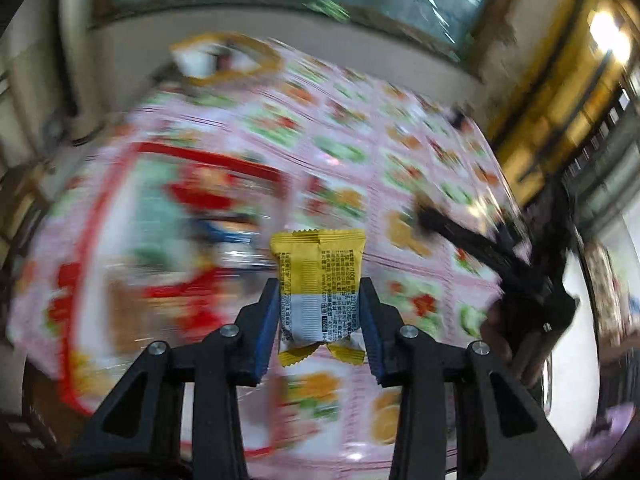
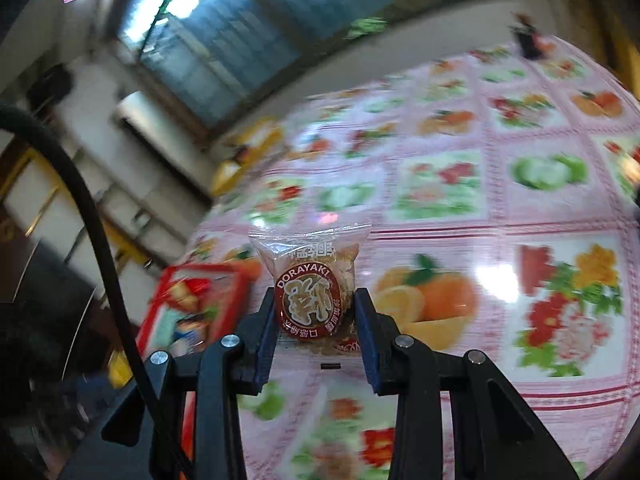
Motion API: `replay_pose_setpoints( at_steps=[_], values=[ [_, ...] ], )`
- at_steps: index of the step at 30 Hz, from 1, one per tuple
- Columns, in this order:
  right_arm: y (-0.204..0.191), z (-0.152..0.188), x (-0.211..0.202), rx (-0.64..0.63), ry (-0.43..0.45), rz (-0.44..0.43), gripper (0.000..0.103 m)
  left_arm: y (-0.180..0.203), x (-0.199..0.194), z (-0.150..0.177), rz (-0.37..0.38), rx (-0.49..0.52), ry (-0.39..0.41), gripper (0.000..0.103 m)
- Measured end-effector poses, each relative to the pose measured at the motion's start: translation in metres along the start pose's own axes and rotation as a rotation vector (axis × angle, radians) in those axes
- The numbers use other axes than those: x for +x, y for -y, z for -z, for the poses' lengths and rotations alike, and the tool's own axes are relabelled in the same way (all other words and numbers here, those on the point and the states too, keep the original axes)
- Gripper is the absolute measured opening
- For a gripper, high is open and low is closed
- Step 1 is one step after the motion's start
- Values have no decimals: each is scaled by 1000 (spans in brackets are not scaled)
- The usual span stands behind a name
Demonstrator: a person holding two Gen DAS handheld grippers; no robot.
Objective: Organize snacks
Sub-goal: 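Carry the yellow cake and Dorayaki pack into the tray and open both grippers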
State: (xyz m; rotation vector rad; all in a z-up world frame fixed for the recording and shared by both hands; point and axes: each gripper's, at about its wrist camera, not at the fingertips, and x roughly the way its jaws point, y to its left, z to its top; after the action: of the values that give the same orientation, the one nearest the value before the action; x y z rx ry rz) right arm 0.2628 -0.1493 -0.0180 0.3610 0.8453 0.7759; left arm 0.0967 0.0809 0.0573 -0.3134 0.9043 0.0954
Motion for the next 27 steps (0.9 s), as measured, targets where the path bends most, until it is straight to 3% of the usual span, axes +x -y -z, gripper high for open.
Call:
replay_pose_setpoints(
  at_steps=[4, 9, 16, 27],
  values=[
    [-55, 10, 5, -50, -43, -103, 36, -68, -29, 4, -59, -115, 41, 40],
    [-123, 9, 32, -167, -111, -128, 36, -122, -22, 8, -64, -214, 36, 40],
    [-177, 12, 89, -259, -201, -90, 36, -145, -10, -5, -44, -204, 45, 40],
    [-197, 29, 135, -284, -293, -33, 36, -163, 28, -12, -23, -171, -20, 40]
  ],
)
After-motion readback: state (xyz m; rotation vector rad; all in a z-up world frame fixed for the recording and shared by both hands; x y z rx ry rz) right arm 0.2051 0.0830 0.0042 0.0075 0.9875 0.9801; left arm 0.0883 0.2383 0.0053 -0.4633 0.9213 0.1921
